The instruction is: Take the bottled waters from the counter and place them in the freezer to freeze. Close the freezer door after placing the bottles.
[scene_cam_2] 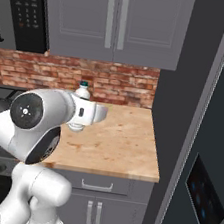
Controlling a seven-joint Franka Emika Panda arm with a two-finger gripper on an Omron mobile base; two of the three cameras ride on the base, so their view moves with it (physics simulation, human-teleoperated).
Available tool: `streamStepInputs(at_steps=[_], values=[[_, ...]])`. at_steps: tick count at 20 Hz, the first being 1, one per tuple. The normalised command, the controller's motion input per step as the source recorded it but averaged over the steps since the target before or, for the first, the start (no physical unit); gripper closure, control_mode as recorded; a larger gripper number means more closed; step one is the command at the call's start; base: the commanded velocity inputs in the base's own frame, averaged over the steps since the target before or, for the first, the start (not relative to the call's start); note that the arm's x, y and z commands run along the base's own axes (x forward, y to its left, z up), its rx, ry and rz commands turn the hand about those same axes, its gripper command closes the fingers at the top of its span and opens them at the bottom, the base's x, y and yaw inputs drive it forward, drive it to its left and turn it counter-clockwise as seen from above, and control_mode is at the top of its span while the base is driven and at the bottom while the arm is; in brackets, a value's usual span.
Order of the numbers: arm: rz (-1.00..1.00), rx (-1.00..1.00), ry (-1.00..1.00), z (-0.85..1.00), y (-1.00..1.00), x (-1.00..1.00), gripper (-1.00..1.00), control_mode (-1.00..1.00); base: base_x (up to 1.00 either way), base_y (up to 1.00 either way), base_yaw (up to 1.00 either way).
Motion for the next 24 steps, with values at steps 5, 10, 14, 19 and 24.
streamStepInputs(at_steps=[5,10,14,19,24], values=[[-0.19,-0.10,-0.02,0.04,0.51,-0.59,1.00,-1.00,0.00,0.00,0.00],[-0.17,-0.13,-0.02,0.09,0.35,-0.29,1.00,-1.00,0.00,0.00,0.00],[-0.12,-0.03,-0.05,-0.04,0.08,-0.23,1.00,-1.00,0.00,0.00,0.00],[-0.01,0.01,-0.20,-0.05,0.13,-0.62,1.00,-1.00,0.00,0.00,0.00],[0.00,0.00,-0.32,0.00,0.15,-0.77,1.00,-1.00,0.00,0.00,0.00]])
